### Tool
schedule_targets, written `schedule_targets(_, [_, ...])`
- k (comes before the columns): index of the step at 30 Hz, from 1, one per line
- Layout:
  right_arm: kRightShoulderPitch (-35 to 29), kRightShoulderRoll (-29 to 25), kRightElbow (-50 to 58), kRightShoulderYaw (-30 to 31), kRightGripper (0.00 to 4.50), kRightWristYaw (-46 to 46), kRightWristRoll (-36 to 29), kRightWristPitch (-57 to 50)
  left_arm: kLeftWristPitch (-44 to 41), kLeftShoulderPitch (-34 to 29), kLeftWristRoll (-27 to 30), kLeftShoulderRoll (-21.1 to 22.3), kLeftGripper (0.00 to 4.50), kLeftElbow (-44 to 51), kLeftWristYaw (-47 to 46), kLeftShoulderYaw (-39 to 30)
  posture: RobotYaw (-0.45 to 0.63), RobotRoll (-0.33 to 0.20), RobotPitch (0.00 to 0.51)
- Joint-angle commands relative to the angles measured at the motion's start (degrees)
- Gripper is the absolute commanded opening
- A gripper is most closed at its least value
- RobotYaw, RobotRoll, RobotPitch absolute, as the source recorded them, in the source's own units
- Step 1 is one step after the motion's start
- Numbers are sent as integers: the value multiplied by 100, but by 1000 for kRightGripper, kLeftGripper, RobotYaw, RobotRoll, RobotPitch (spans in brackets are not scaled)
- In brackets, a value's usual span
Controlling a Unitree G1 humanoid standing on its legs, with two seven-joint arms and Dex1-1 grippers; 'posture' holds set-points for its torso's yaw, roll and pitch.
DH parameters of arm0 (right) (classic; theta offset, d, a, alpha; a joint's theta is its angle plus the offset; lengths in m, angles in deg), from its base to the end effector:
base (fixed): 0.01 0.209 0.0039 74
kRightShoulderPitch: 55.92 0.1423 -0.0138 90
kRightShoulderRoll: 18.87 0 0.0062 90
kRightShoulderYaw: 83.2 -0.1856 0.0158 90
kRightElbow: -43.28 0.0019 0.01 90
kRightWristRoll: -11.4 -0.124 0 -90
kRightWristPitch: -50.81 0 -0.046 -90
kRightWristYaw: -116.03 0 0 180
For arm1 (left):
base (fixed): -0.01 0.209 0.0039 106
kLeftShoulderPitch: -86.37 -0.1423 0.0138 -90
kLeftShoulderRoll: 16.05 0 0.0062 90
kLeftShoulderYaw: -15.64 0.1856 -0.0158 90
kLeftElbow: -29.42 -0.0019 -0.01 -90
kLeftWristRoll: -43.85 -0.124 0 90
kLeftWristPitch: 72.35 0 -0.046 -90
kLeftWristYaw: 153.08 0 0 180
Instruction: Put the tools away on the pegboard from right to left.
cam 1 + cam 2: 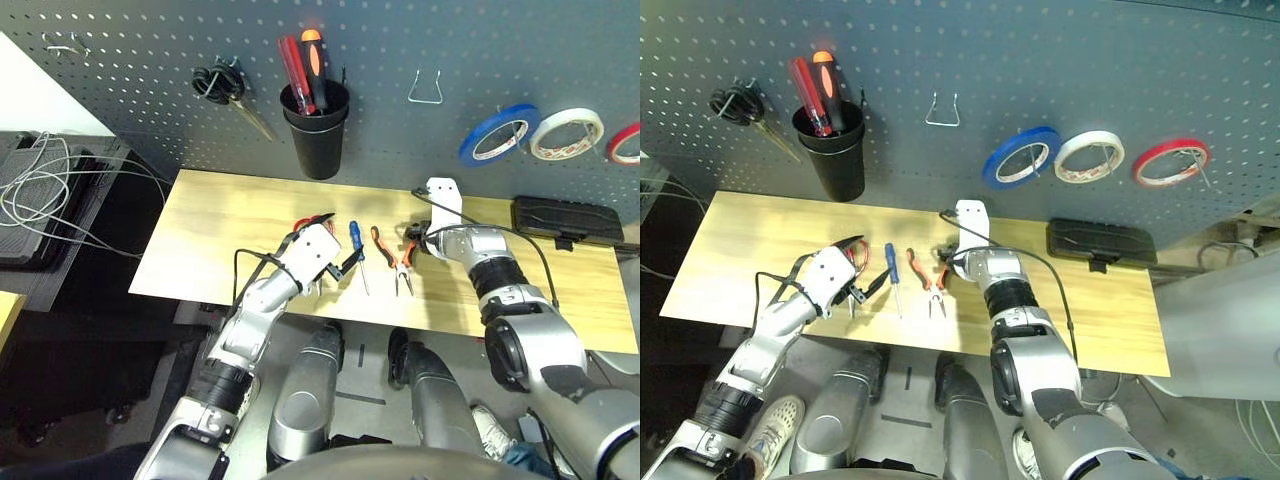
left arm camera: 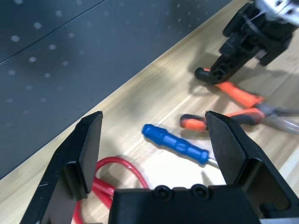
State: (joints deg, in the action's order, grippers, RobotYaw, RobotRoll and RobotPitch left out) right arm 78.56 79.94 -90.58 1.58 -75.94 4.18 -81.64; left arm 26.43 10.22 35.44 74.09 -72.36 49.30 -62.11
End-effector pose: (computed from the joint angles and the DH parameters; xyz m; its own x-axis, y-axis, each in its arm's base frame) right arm 0.3119 -0.1484 0.0755 0.7091 0.2508 -0.6590 -0.1931 0.9679 0.1606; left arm 0.2327 0.1589 0.0592 0.8085 -0.5840 -0.0734 0.5464 0.6983 0.4623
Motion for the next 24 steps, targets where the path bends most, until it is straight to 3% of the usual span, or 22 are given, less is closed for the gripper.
schedule_targets(1, [-371,32,886,-77,289,9,-170,-346,217,21,-2,38,4500,-304,5,-21,246,0,264])
schedule_targets(7, [-967,52,2625,-67,289,-3,-363,-695,563,155,41,32,4500,-524,-33,-89,216,0,253])
schedule_targets(14, [-1790,-150,4671,260,289,-228,-332,-106,851,80,107,4,4500,-561,-150,-227,180,0,246])
schedule_targets(24, [-2059,-337,5939,368,289,-523,-395,938,1159,114,585,-45,4500,-559,147,-385,145,0,241])
